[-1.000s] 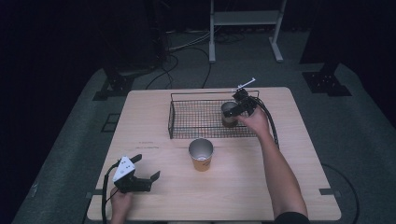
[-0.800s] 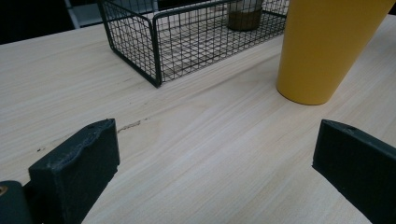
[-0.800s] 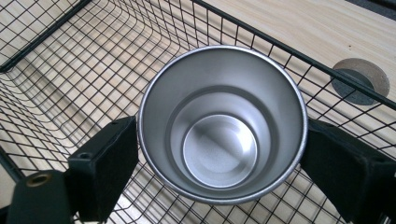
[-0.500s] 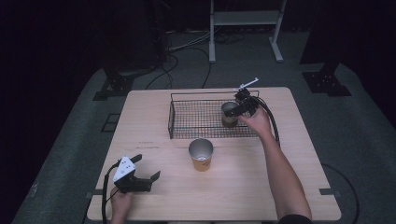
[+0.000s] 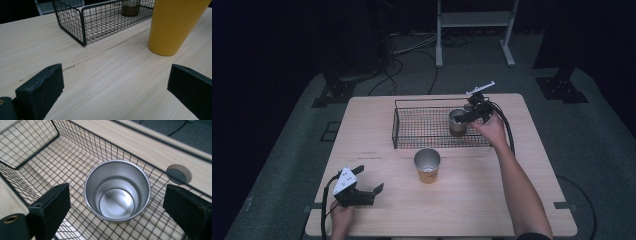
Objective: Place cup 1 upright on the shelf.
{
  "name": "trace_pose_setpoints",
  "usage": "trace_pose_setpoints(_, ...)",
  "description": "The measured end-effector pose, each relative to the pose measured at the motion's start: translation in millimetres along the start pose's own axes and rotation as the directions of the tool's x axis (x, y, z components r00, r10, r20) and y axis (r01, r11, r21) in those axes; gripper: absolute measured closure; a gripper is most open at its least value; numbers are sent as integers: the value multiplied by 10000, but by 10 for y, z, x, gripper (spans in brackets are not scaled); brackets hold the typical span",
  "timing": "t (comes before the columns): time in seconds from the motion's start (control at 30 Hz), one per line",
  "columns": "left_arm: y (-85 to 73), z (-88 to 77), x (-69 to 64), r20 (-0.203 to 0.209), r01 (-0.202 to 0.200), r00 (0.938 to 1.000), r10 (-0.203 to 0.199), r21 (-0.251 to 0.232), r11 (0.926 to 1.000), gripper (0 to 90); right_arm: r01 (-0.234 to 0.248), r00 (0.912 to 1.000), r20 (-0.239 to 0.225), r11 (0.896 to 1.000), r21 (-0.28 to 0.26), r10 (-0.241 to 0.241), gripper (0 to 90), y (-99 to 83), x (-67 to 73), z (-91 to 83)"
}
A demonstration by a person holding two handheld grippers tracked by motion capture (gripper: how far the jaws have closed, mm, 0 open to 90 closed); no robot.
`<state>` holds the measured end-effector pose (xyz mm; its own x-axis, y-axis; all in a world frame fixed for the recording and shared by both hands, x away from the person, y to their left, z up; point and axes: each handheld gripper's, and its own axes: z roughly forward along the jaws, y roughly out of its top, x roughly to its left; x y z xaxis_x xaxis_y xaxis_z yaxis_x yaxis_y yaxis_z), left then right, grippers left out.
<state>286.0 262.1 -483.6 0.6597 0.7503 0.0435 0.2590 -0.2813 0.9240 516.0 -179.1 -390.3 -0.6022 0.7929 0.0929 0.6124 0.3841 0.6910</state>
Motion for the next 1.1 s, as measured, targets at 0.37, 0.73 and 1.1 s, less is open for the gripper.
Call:
trace_pose_setpoints(0.37,0,3,-7,8,-10,10000,10,33,10000,0,92,9998,-168,9988,-482,-100,70,-150,-4,-328)
trace_pose_setpoints(0.73,-3,-2,-6,13,-9,10000,9,14,10000,0,370,9976,-556,9964,-767,-413,72,-355,86,-584)
trace_pose_setpoints(1.1,-2,1,-11,9,-35,10000,35,35,10000,0,854,9919,-859,9921,-917,-933,72,-537,248,-788)
